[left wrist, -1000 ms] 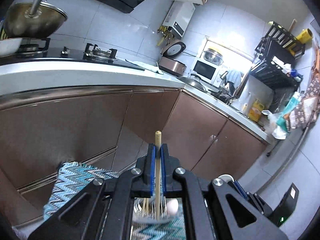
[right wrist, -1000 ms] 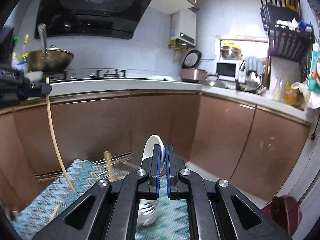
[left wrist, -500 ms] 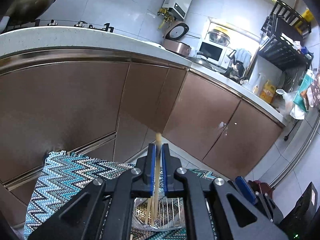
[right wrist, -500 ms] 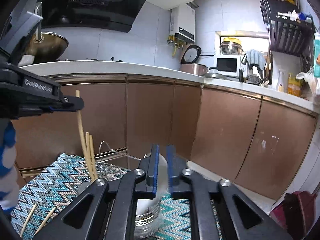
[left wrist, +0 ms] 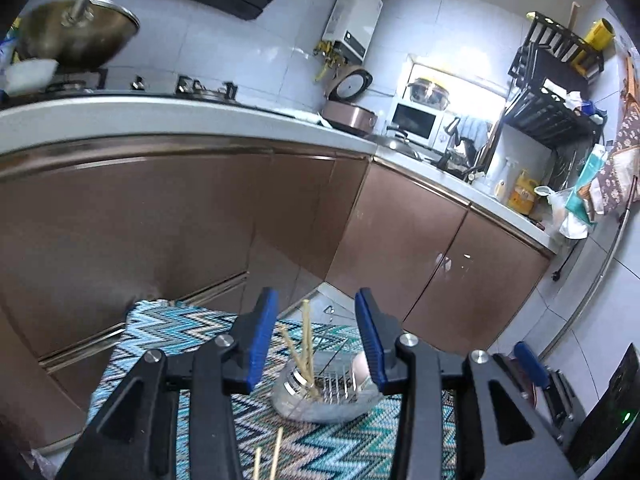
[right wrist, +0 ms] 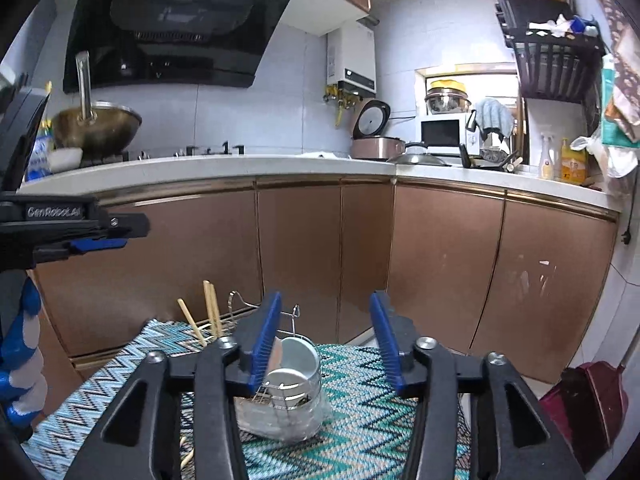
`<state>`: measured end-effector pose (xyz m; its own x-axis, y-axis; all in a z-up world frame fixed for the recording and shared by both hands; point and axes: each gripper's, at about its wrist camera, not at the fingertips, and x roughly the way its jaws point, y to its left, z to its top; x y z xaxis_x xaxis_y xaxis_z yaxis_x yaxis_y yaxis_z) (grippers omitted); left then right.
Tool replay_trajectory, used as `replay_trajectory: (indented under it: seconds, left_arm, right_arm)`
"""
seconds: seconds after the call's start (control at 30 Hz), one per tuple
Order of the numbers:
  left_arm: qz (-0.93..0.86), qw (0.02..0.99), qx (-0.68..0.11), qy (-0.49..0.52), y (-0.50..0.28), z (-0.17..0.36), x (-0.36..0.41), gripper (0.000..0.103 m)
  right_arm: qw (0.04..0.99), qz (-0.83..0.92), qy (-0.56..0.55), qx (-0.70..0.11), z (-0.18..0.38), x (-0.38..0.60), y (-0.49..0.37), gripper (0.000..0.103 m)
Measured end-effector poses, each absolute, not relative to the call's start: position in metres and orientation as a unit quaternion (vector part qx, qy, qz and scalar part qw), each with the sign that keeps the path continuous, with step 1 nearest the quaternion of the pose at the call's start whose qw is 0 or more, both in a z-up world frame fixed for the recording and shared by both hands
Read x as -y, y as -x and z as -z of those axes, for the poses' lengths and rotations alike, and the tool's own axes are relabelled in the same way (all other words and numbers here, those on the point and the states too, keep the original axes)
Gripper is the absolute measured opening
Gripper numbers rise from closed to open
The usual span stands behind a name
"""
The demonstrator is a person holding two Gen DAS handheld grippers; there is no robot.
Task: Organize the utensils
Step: 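Open the right gripper to drop the spoon while the left releases the chopstick into the holder, then withdraw both grippers from the holder toward the remaining chopsticks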
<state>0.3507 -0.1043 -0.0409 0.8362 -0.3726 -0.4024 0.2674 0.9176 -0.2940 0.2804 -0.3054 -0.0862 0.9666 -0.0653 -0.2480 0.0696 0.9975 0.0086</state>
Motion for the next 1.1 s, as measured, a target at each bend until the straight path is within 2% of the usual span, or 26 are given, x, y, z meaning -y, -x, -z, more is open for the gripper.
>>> replay_trajectory:
  seconds: [0.07,0.13,0.37,0.43,0.7,0.97,1.1]
  left_arm:
    - [0.164,0.954,-0.223,0.114,-0.331,0.033,0.092,0.044]
    - [0.156,0.958,-0.213,0.113,-0.309,0.025,0.080,0.045]
    - [0.135,0.968,-0.191,0.092,-0.242,0.010,0.047,0.046]
    - [0.131,0.968,-0.191,0.094,-0.225,0.008,0.037,0.046]
    - [0.121,0.971,-0.179,0.099,-0.176,0.002,-0.001,0.046]
    - [0.113,0.968,-0.194,0.110,-0.172,0.015,-0.025,0.046]
    - [0.115,0.962,-0.223,0.109,-0.183,0.031,-0.028,0.046]
  right_arm:
    - [0.992,0.035,-0.018,-0.120,0.077,0.306,-0.262,0.055]
    - [0.992,0.031,-0.034,-0.114,0.068,0.308,-0.240,0.062]
    - [0.994,0.026,-0.058,-0.091,0.047,0.305,-0.176,0.068]
    - [0.994,0.030,-0.057,-0.083,0.040,0.302,-0.160,0.076]
    - [0.997,0.012,-0.048,-0.066,0.018,0.277,-0.111,0.093]
    - [0.993,-0.033,-0.076,-0.090,0.024,0.262,-0.103,0.094]
    - [0.985,-0.055,-0.086,-0.137,0.035,0.252,-0.117,0.092]
